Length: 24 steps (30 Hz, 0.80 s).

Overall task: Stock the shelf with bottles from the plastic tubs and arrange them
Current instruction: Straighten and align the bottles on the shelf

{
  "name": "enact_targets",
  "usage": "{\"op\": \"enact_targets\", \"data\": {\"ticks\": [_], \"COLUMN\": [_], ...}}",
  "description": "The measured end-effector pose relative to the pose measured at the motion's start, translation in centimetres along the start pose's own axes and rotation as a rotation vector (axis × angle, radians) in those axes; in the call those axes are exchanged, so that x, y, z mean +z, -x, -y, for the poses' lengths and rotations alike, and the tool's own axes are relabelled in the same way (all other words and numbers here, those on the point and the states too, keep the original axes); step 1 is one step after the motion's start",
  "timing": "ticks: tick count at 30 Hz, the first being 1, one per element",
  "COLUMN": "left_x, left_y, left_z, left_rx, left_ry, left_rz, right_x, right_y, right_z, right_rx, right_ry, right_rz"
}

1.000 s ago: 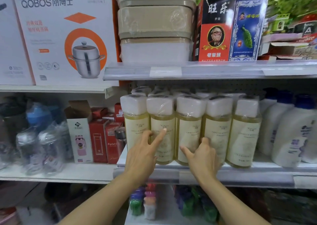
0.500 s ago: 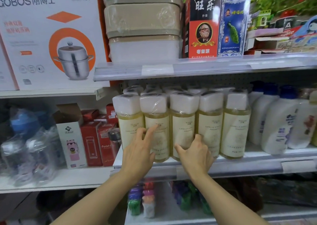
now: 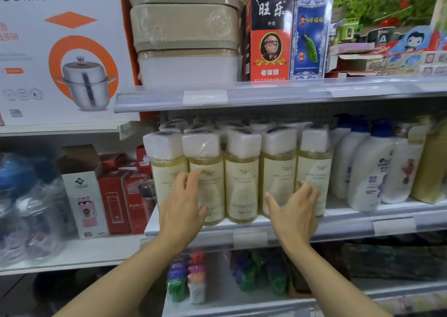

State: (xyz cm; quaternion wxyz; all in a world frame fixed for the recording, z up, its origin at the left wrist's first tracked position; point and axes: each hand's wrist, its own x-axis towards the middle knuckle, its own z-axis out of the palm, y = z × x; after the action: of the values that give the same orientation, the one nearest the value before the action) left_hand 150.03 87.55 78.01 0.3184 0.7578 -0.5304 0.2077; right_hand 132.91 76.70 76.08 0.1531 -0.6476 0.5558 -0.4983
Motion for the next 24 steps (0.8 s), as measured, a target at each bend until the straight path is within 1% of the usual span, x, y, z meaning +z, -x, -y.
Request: {"op": "enact_targets", "data": {"ticks": [1, 4, 10, 14, 15, 17, 19, 20, 22, 24], "left_x": [0.2, 0.6, 0.7, 1.0, 1.0, 0.9, 0.6, 0.4, 0.0, -0.3], "left_y": [0.1, 0.0, 0.0, 0.4, 0.5, 0.7, 0.8, 1.0, 1.2, 1.5], "left_z": [-0.1, -0.7, -1.8, -2.7, -2.9, -3.2, -3.4, -3.4, -3.3, -2.8], "left_rx": [-0.003, -0.014, -0.037, -0.063, -0.069, -0.095, -0.134, -0.16, -0.238, -0.318], "left_ry": [-0.008, -0.034, -0.088, -0.125, -0.135, -0.152, -0.155, -0.153, -0.144, -0.137], "left_rz": [-0.019, -0.056, -0.108, -0.124, -0.132, -0.153, -0.184, -0.202, -0.225, -0.214], "right_x": [-0.3, -0.4, 0.2, -0.8, -1.4, -2.6, -3.9, -4.4, -5.1, -5.0], "right_y": [-0.6, -1.8, -2.6, -3.0, -2.9, -3.1, -4.1, -4.9, -6.5, -7.7], "right_z": [-0.5, -1.0, -0.9, -1.9, -2.4, -3.5, -4.6, -5.2, -6.0, -6.6], "right_rx": [-0.013, -0.067, -0.132, -0.19, -0.207, -0.223, -0.164, -0.12, -0.04, -0.02], "right_ry": [0.034, 0.1, 0.028, 0.006, -0.014, -0.052, -0.109, -0.126, -0.147, -0.16], "right_rz": [0.006, 0.101, 0.153, 0.208, 0.194, 0.09, -0.005, 0.003, 0.146, 0.298]}}
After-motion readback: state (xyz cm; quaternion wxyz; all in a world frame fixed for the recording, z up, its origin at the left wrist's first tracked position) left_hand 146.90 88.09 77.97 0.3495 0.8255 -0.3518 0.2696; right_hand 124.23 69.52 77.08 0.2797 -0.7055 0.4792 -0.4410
